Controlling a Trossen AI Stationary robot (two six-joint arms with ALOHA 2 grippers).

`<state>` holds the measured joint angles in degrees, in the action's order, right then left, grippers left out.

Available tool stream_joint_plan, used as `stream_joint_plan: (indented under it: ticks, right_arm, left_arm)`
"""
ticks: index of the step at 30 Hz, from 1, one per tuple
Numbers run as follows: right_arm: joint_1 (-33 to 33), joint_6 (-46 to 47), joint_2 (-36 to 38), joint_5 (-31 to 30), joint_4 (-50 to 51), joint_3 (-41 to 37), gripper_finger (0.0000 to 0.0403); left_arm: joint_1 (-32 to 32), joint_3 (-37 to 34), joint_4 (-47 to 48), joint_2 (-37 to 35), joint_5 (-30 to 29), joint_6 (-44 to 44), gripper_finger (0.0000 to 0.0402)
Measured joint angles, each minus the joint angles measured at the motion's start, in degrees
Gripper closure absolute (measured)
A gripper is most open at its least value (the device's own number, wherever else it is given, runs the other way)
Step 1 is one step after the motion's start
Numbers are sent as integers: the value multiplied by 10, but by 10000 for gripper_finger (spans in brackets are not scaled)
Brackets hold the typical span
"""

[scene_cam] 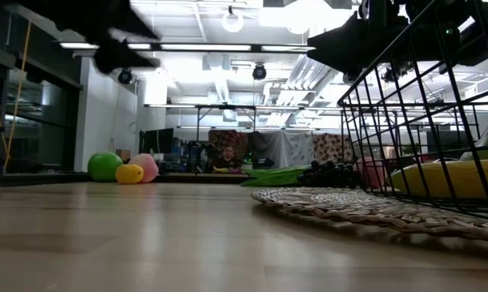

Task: Build produce basket
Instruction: Put the starfruit into the wire basket

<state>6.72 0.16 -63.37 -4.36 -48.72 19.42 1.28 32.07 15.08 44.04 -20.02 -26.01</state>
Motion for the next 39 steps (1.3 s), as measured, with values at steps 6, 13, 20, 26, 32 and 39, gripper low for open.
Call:
stream_joint_plan:
  ticks: [6,13,20,26,32,39]
  right_arm:
    - [0,0,0,0,0,0,212]
    - [0,0,0,0,5,0,212]
    - [0,-1,0,0,7,0,212]
    - [0,-1,0,0,10,0,212]
    - [0,-1,0,0,11,0,212]
    - [0,-2,0,0,13,0,212]
  left_arm:
    - [-83,39,279,32,47,-251,83]
    - [-252,39,394,58,69,-531,83]
    - [-385,39,401,98,41,-715,89]
    - [-438,52,472,152,47,-800,91]
    - [-446,77,496,170,45,-817,92]
    - [-446,106,520,169,128,-808,92]
